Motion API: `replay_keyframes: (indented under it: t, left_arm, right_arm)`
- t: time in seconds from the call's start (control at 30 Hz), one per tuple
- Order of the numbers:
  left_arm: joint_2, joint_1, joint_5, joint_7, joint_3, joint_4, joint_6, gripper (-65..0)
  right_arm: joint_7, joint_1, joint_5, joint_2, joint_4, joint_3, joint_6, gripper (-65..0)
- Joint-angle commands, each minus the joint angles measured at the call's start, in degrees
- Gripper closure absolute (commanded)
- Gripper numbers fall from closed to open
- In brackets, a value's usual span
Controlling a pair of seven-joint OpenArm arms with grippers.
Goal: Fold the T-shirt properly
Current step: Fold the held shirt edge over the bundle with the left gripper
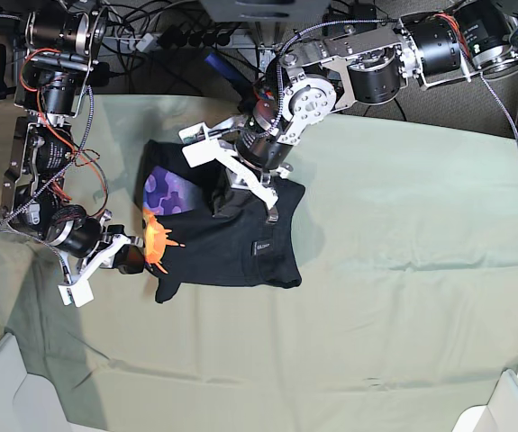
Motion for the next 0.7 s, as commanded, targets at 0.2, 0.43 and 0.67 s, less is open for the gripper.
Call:
replay_keyframes:
  t: [0.2, 0.43, 0.67]
  left_arm:
    - [-3.8, 0.7, 0.4, -0.5, -0.2, 2.1, -1.9, 0.0]
    - [-7.7, 2.0, -0.7, -0.6, -0.2, 6.1, -5.5, 0.0]
    - [-9.7, 2.2, -2.2, -1.8, -0.2, 9.2, -7.0, 0.0]
  right_arm:
    - [1.2, 1.5, 0.9, 0.7, 0.8, 0.3, 4.6, 0.0]
    - [1.4, 1.5, 0.9, 0.7, 0.8, 0.3, 4.6, 0.0]
    - [1.4, 1.5, 0.9, 0.6, 0.8, 0.3, 4.6, 0.0]
